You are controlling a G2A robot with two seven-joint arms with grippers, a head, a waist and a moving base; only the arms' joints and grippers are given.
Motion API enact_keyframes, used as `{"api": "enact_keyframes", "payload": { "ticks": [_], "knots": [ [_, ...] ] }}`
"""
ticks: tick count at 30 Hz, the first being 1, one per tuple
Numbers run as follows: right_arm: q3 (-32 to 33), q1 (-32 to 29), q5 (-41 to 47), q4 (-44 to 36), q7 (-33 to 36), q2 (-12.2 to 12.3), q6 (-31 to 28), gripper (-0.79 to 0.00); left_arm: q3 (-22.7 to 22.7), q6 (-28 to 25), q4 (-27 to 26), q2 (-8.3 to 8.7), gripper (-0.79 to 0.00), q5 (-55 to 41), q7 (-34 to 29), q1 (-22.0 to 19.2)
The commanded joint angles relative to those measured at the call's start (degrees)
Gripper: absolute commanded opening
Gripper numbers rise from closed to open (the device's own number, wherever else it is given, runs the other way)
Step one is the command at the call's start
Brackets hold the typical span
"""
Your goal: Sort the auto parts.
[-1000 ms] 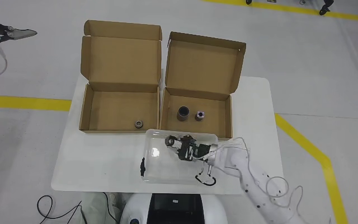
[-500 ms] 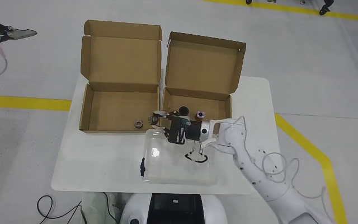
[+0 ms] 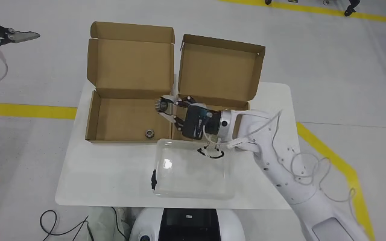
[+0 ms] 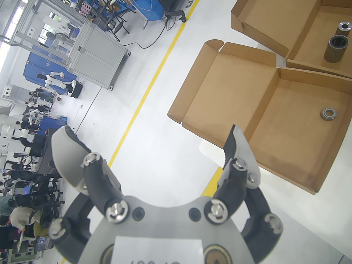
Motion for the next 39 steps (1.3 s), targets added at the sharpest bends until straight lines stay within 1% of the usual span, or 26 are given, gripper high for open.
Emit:
{"api": "enact_keyframes", "payload": {
  "ticks": [1, 4, 10, 16, 33, 39],
  "knots": [
    [0.1, 0.4, 0.4, -0.3, 0.1, -0.1, 0.2, -0.785, 0.0, 0.0, 0.0, 0.0, 0.0, 0.0, 0.0, 0.0],
    [0.0, 1.4, 0.8, -0.2, -0.2, -0.3, 0.3, -0.785, 0.0, 0.0, 0.0, 0.0, 0.0, 0.0, 0.0, 0.0],
    [0.1, 4.2, 1.7, -0.8, 1.5, -0.8, 0.2, -0.785, 0.0, 0.0, 0.0, 0.0, 0.0, 0.0, 0.0, 0.0],
    [0.3, 5.2, 2.6, -0.9, 2.9, -1.0, 0.6, -0.785, 0.0, 0.0, 0.0, 0.0, 0.0, 0.0, 0.0, 0.0],
    [-4.2, 6.4, -1.1, 6.1, -0.3, -2.3, -0.5, -0.785, 0.0, 0.0, 0.0, 0.0, 0.0, 0.0, 0.0, 0.0],
    [-5.2, 6.7, -1.7, 8.6, 1.4, -2.7, 0.0, -0.785, 0.0, 0.0, 0.0, 0.0, 0.0, 0.0, 0.0, 0.0]
  ]
}}
